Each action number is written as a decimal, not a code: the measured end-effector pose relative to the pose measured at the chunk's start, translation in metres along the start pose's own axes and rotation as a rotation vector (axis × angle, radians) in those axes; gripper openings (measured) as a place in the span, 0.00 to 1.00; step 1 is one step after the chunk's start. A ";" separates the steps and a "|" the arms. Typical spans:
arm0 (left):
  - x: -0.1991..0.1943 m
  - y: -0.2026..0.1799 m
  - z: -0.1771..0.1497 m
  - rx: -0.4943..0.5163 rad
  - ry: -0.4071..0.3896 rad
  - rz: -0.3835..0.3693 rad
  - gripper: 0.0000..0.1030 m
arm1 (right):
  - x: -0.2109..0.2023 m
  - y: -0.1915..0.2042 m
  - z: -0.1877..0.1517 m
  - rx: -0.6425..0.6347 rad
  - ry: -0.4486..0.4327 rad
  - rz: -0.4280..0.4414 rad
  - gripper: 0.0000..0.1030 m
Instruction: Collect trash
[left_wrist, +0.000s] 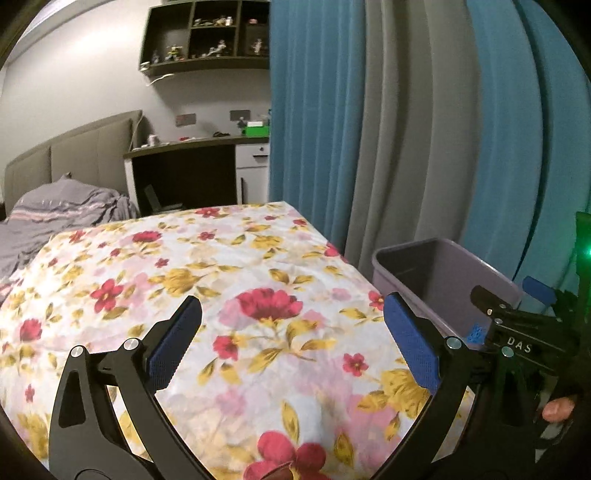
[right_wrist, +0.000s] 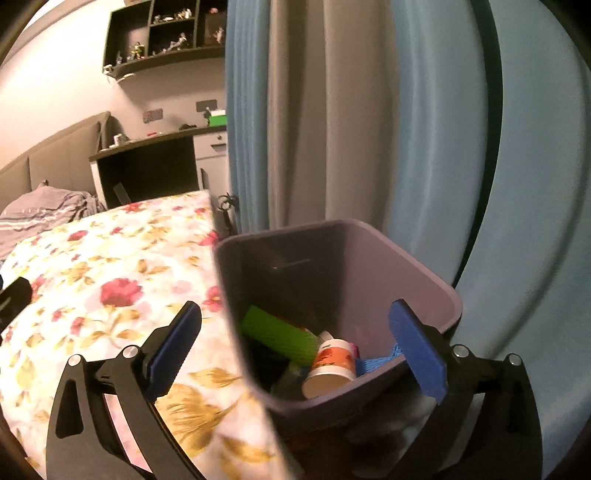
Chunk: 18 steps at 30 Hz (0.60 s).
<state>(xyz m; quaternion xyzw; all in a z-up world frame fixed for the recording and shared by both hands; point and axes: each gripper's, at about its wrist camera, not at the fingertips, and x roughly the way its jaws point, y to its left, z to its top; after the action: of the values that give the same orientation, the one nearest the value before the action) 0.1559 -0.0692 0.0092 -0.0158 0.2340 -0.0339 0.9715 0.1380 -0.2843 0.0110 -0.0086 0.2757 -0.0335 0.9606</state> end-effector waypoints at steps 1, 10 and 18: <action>-0.004 0.004 -0.002 -0.011 -0.002 0.001 0.94 | -0.006 0.005 0.000 -0.006 -0.009 -0.002 0.94; -0.038 0.032 -0.017 -0.058 -0.003 0.029 0.94 | -0.043 0.045 -0.012 -0.048 -0.059 0.012 0.94; -0.073 0.055 -0.030 -0.056 -0.032 0.049 0.94 | -0.076 0.077 -0.025 -0.089 -0.105 0.040 0.94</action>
<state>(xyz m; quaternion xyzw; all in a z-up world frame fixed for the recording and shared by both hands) 0.0808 -0.0093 0.0125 -0.0380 0.2195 -0.0033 0.9749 0.0646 -0.2018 0.0274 -0.0479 0.2261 -0.0015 0.9729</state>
